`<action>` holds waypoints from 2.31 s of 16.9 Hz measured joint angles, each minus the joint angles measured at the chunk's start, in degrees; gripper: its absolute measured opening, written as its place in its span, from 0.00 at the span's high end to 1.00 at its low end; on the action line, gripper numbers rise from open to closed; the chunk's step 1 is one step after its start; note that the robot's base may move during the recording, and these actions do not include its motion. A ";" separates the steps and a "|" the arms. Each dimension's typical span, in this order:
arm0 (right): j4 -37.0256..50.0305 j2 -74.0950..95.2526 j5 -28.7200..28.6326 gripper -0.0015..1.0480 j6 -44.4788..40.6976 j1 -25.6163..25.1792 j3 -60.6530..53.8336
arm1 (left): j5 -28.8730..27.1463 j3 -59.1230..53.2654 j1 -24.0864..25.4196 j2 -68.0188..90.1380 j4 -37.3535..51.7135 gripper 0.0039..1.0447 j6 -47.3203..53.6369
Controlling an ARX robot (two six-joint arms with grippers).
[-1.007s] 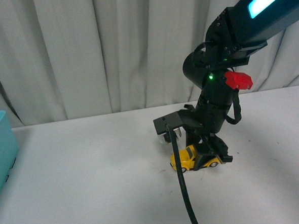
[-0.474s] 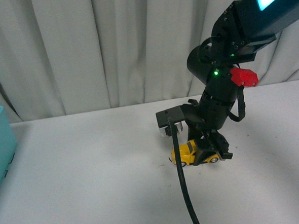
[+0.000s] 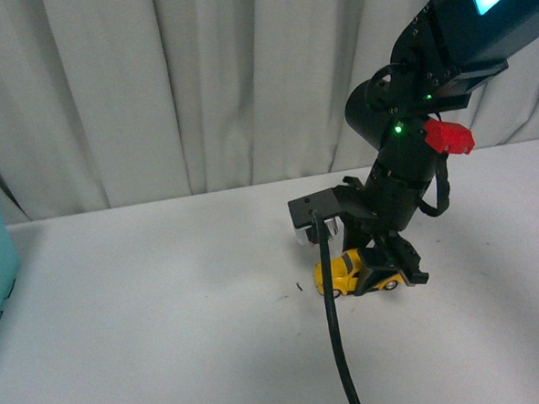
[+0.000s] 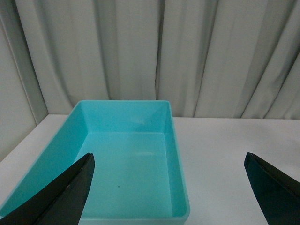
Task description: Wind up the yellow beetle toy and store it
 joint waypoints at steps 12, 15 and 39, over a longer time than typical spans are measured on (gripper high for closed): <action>2.91 -4.02 -2.84 0.59 -9.01 -7.26 -8.52 | 0.00 0.00 0.00 0.02 -0.02 0.06 0.00; 2.73 -4.72 -3.13 0.59 -11.61 -9.33 -9.94 | 0.02 0.00 0.00 0.00 -0.02 0.06 0.00; 0.50 -7.80 -1.20 0.07 -19.39 -16.57 -14.95 | 0.00 0.00 0.00 0.00 -0.02 0.06 0.00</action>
